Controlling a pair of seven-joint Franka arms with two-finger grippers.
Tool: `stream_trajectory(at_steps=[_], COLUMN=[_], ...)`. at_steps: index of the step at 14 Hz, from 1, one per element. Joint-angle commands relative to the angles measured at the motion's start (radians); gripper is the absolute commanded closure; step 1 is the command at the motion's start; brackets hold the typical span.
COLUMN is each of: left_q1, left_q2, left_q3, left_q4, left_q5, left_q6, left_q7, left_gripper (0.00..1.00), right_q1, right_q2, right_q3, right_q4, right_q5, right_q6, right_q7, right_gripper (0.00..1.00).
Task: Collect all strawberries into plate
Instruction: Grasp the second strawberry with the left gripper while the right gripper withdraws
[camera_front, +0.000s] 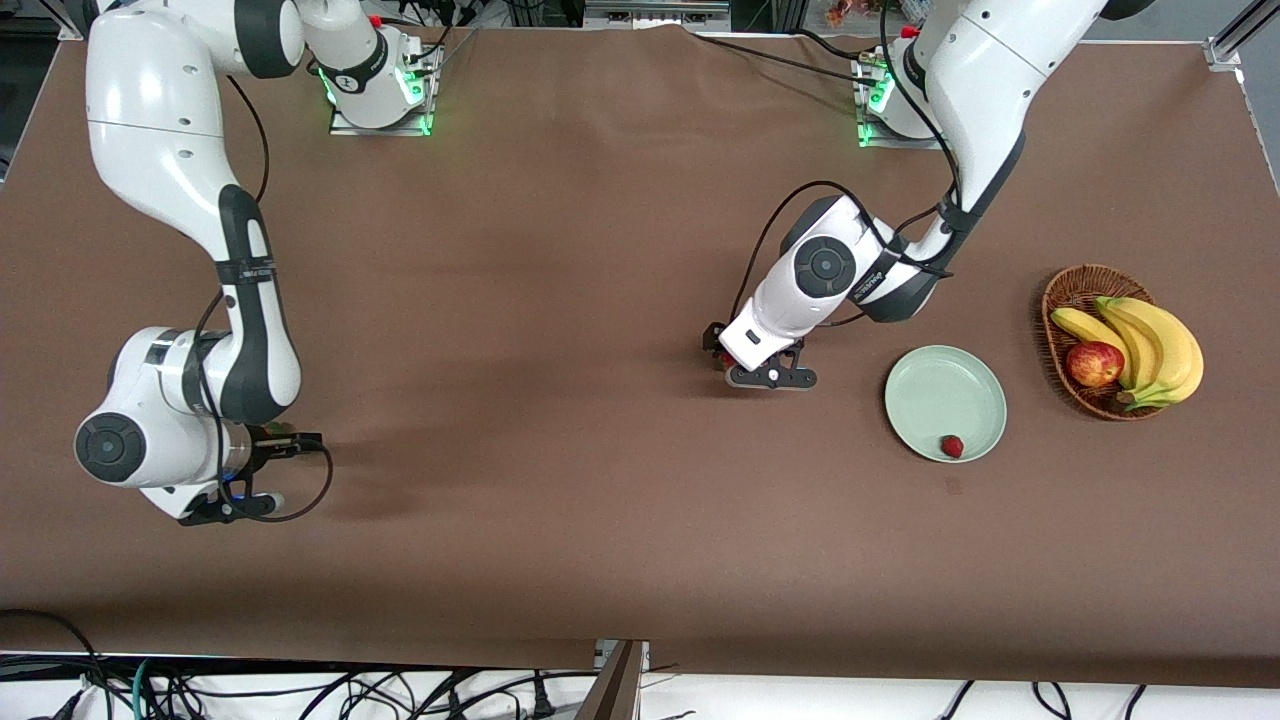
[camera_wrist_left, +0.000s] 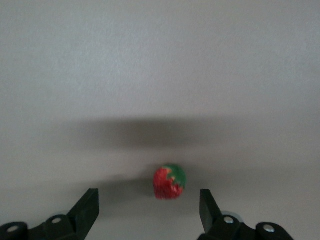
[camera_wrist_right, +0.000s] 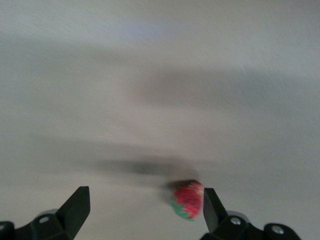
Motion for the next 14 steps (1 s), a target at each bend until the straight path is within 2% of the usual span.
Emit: stream_trajectory(at_steps=[1,3,4,5,6,7,8,9,12,14], left_q1=[-0.019,-0.034,-0.034,-0.034,-0.034,-0.036,-0.037,-0.036,-0.037,-0.037], left_q2=[0.015,0.016,0.018,0.019,0.022,0.033,0.036,0.041,0.05,0.055], left_q3=[0.007,0.01,0.012,0.012,0.012,0.01,0.01,0.01,0.009,0.009], left_q4=[-0.022,-0.029,-0.031,-0.031,-0.031,-0.029,-0.029,-0.029,-0.026,-0.026], left_q5=[0.047,0.047,0.058,0.088,0.118,0.15,0.196,0.234,0.25,0.25], left_q6=[0.067,0.07,0.07,0.07,0.07,0.07,0.071,0.07,0.071,0.082], left_q7=[-0.073,-0.079,-0.083,-0.09,-0.12,-0.169,-0.203,-0.221,-0.255,-0.254], left_gripper=[0.16,0.33,0.36,0.48,0.59,0.62,0.58,0.58,0.55,0.57], right_q1=[-0.019,-0.022,-0.024,-0.024,-0.02,-0.019,-0.02,-0.02,-0.022,-0.022], right_q2=[-0.012,-0.013,-0.013,-0.013,-0.013,-0.013,-0.013,-0.012,-0.012,-0.012], right_q3=[0.007,0.007,0.007,0.007,0.007,0.007,0.007,0.007,0.007,0.008], right_q4=[-0.039,-0.076,-0.09,-0.092,-0.092,-0.092,-0.092,-0.092,-0.092,-0.092], right_q5=[-0.015,-0.025,-0.028,-0.028,-0.028,-0.028,-0.028,-0.028,-0.028,-0.028], right_q6=[0.017,0.063,0.085,0.09,0.09,0.09,0.091,0.094,0.093,0.09], right_q7=[-0.015,-0.017,-0.017,-0.017,-0.015,-0.015,-0.015,-0.015,-0.015,-0.015], right_gripper=[0.0,0.0,0.0,0.04,0.17,0.31,0.41,0.51,0.79,0.93])
